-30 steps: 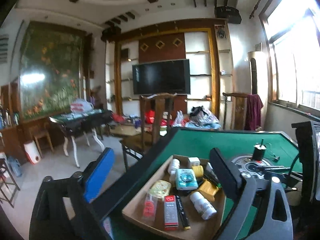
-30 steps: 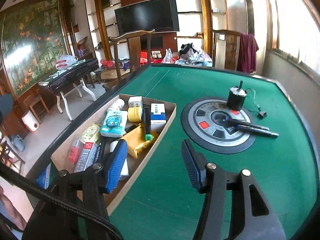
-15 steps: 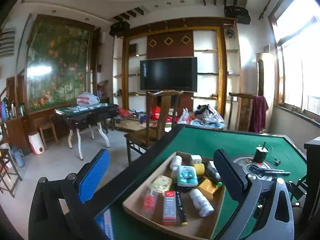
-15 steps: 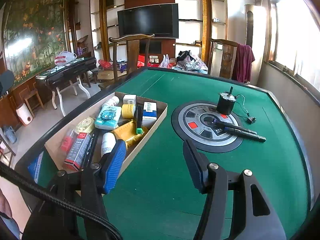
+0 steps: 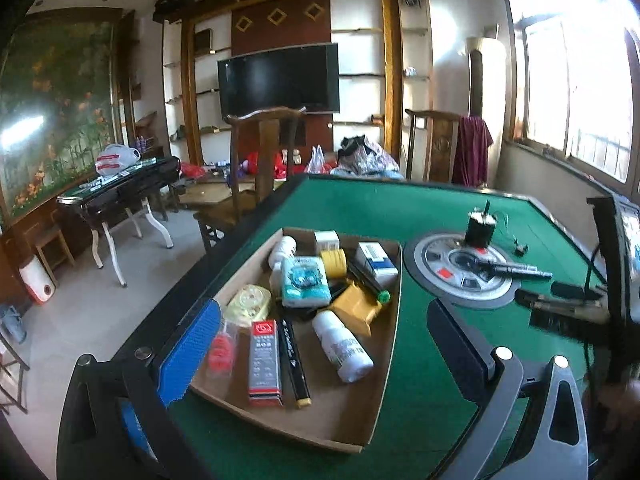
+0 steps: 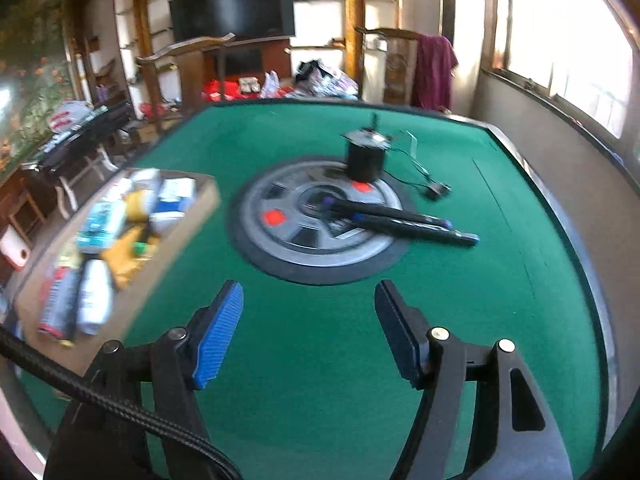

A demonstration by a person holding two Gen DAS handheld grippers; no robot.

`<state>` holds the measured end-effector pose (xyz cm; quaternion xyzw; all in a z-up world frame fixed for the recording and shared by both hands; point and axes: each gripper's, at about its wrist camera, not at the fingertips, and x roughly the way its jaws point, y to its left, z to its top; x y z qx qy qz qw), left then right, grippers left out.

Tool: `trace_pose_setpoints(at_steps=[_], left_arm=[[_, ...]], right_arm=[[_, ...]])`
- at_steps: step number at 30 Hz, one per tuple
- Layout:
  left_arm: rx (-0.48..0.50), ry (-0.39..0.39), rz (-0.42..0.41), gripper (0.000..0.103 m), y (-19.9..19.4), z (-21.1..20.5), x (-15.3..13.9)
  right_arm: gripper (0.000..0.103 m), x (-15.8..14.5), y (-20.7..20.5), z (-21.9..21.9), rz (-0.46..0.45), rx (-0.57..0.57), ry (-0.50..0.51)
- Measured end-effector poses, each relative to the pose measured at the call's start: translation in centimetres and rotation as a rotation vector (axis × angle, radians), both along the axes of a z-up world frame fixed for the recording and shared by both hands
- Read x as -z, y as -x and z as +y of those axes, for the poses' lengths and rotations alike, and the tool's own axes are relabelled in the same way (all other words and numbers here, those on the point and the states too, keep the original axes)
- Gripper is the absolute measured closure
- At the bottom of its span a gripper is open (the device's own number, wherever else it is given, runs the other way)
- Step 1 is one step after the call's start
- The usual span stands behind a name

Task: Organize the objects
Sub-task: 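Move the right gripper back toward the markers on the disc, then grasp the blue-capped black marker with the right gripper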

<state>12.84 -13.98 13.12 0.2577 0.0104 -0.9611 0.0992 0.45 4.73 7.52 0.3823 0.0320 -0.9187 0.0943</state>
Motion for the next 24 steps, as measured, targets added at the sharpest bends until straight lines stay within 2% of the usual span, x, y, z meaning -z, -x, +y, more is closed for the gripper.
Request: trace_pose_setpoints(at_steps=[4, 9, 13, 18, 22, 24], left_arm=[[0.033, 0.006, -0.025, 0.002, 0.0, 0.4, 0.5], [0.038, -0.006, -0.055, 0.002, 0.4, 0.1, 1.1], [0.036, -0.019, -0.072, 0.002, 0.9, -0.2, 1.3], [0.043, -0.022, -0.081, 0.002, 1.3, 0.0, 1.7], [0.058, -0.028, -0.090, 0.002, 1.5, 0.4, 2.1], [0.070, -0.028, -0.099, 0.002, 1.6, 0.7, 2.3]], right_arm=[[0.036, 1.0, 4.1, 4.1, -0.070, 0.053, 0.036], [0.036, 2.1, 10.5, 11.3, -0.203, 0.129, 0.275], [0.036, 3.1, 13.5, 14.5, -0.248, 0.170, 0.373], [0.034, 3.4, 14.6, 14.8, -0.278, 0.131, 0.406], [0.034, 4.2, 13.5, 12.9, -0.361, 0.006, 0.454], [0.033, 4.8, 12.2, 10.8, -0.409, -0.065, 0.430]])
